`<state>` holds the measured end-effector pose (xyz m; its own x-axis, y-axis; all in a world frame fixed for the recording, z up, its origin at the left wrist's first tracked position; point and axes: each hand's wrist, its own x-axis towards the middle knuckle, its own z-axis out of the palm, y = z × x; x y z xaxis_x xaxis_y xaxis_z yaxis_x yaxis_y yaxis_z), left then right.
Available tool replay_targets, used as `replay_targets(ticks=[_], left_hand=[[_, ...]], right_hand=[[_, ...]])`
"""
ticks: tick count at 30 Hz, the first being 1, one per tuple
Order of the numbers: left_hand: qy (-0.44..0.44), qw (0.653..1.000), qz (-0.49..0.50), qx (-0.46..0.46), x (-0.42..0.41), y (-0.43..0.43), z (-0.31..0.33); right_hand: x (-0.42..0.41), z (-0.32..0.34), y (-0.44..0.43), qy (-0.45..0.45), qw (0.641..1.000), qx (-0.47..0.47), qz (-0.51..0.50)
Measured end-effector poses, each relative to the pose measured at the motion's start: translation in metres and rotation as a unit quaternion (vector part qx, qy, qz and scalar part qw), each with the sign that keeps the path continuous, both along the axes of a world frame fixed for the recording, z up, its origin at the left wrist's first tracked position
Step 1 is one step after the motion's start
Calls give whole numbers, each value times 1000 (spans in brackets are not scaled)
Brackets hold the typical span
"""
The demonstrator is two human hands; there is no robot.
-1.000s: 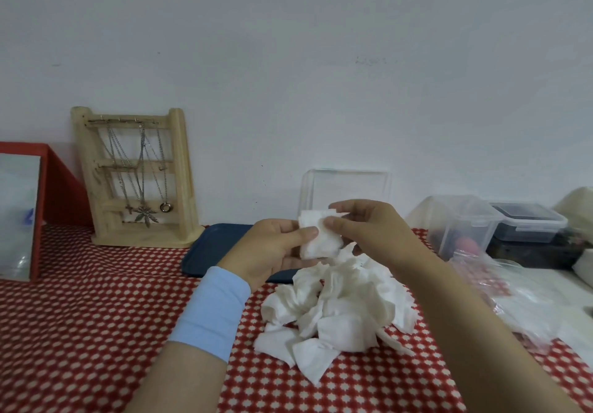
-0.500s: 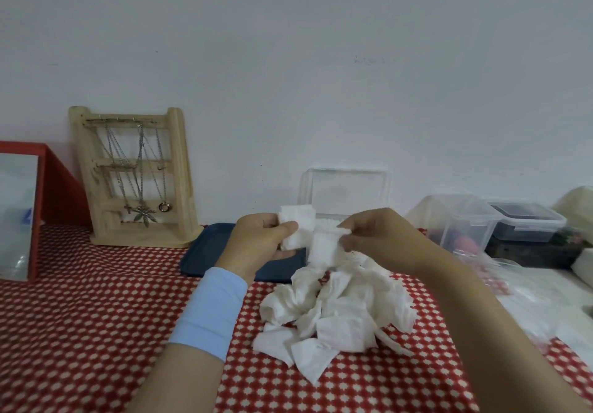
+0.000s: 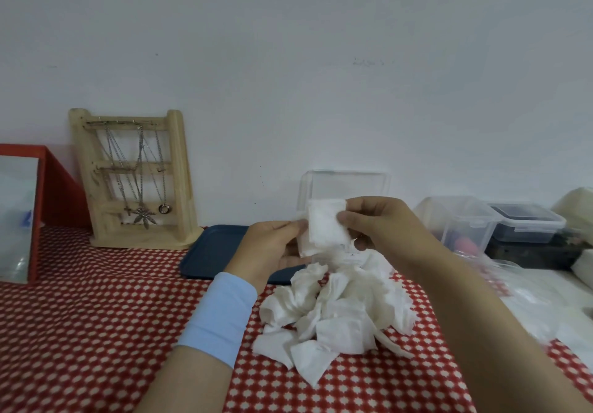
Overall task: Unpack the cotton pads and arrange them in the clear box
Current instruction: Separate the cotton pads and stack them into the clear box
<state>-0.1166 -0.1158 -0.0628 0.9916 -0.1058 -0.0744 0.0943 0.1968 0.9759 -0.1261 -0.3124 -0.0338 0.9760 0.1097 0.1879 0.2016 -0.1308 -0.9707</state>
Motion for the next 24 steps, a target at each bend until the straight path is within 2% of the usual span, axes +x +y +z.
replay_targets(ticks=[4,10,13,15,17,18,21,22,24], left_hand=[[-6,999,-42,5,0,-1,0],[19,997,-66,-23,-2,-2,8],[-18,996,-82,29,-3,2,6],[-22,997,-57,56,-1,4,3],[-12,998,-24,55,3,8,0],[-6,999,-11,48,5,10,-1],[1,999,7,34,9,16,-3],[2,999,9,33,10,17,-3],[4,999,13,38,11,16,-4]], right_hand=[[-2,-3,11,-12,995,-78,-56],[-1,-5,17,-47,985,-134,-98],[-1,-6,20,-53,984,-140,-101],[0,-6,17,-62,977,-170,-114],[-1,-2,7,-89,965,-232,-85],[-2,1,0,-93,955,-279,-38],[-5,2,-11,-9,880,-455,134],[-4,-2,-11,18,860,-486,153],[0,-10,-9,18,870,-478,119]])
